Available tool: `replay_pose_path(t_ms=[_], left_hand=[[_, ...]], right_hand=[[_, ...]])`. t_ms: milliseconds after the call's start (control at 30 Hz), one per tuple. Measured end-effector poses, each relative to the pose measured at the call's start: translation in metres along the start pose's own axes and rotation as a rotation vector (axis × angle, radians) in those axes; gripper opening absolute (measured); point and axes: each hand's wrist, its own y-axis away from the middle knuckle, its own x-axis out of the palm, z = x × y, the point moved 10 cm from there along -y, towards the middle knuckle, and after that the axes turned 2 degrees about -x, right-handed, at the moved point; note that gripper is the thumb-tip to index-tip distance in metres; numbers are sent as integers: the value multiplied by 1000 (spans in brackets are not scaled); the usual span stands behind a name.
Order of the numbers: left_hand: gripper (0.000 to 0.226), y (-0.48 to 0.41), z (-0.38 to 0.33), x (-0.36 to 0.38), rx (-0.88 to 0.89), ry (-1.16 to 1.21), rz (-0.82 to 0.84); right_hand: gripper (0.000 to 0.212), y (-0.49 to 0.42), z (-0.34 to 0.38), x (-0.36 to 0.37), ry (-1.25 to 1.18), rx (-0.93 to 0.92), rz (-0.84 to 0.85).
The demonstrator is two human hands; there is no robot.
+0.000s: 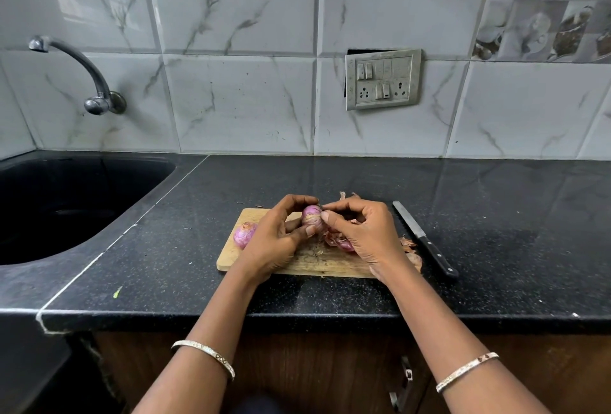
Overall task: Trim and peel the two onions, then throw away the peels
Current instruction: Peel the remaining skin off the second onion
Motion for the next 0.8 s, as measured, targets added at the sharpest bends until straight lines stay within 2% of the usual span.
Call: replay_pose_path(t_ms=[67,300,467,567,800], left_hand=[[39,0,0,0,0,-4,6],[42,1,1,-1,-18,-1,5],[41,0,3,-3,-25,2,-18],[40,0,3,-4,-20,-16,-32],[35,-1,8,-3,-71,78,-29]], right_hand=[[19,1,0,2,-29,15,23],[15,-1,-7,2,15,9,23],[23,-2,-8,-2,70,11,-12],[15,-1,-4,0,21,3,-7],[14,-2,-14,-1,-55,49,9]])
